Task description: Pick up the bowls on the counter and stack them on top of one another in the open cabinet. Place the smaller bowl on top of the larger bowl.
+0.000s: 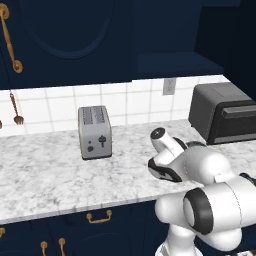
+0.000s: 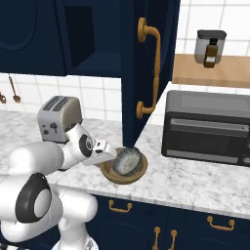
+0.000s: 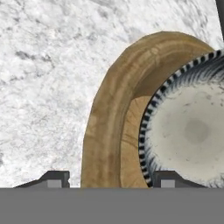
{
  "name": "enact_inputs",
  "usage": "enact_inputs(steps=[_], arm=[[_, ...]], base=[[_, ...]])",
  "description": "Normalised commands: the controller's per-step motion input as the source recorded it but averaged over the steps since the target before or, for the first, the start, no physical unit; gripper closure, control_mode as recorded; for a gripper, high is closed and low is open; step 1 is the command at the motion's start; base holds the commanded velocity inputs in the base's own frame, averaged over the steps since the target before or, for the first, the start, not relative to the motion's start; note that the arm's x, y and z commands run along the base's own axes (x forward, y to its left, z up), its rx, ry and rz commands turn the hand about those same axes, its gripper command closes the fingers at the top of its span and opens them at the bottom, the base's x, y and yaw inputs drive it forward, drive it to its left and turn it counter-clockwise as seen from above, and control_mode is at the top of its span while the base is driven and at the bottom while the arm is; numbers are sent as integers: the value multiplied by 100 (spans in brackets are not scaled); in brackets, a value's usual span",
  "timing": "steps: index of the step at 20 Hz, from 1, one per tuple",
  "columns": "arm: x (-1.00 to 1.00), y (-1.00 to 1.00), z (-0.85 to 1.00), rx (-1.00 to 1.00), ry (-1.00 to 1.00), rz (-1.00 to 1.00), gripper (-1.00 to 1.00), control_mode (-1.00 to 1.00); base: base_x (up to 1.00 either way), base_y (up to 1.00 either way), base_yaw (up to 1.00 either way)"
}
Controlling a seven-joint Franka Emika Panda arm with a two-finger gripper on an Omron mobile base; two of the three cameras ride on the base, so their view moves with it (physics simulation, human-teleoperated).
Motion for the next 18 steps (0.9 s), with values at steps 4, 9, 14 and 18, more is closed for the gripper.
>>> enact_inputs(steps=[4, 9, 14, 18], arm=[[0, 0, 0, 0, 0, 0, 100, -100], [-5, 1, 61, -1, -20, 4, 100, -100], [-5, 10, 100, -11, -40, 13, 100, -100], [-5, 0, 100, -12, -27, 17, 100, -100]], base=[[0, 0, 0], [0, 0, 0], [0, 0, 0], [0, 0, 0]])
